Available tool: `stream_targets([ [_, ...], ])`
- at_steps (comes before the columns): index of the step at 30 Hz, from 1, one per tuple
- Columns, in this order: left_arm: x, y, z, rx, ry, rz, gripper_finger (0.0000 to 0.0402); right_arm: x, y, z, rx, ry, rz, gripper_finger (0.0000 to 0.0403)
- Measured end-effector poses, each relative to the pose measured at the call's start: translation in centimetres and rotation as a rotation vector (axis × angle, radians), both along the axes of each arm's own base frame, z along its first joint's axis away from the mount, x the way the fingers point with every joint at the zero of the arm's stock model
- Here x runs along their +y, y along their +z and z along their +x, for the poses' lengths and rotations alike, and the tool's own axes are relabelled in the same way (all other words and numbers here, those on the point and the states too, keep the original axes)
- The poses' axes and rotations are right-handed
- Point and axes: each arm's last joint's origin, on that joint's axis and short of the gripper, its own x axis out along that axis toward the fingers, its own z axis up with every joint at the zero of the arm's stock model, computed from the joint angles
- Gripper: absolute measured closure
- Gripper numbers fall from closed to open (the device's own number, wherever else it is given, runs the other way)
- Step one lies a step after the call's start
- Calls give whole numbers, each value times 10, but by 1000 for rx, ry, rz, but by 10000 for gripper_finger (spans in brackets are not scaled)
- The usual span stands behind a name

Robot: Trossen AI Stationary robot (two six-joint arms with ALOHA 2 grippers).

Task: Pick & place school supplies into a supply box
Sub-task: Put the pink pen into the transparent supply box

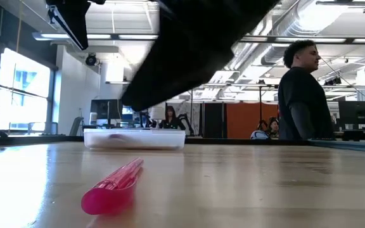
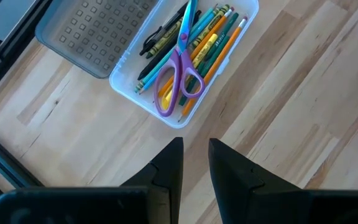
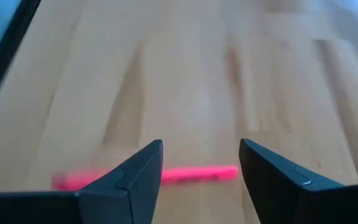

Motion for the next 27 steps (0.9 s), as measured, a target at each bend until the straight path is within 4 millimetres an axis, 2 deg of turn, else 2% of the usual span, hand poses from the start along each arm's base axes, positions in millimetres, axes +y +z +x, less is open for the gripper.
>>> stream_targets([
  [5,0,0,0,5,-14,5,291,5,-4,-1,8,356,-223,204],
  [9,-1,0,0,9,-22,-17,291,-2,1,10,-82,569,-134,204],
  [15,-1,0,0,13,-30,-41,291,-19,-8,21,-103,730,19,204],
  [21,-1,-1,0,14,-30,-41,291,-32,-19,26,-135,854,-75,204],
  [27,-1,0,0,13,-30,-42,291,-45,-35,30,-111,902,-124,204],
])
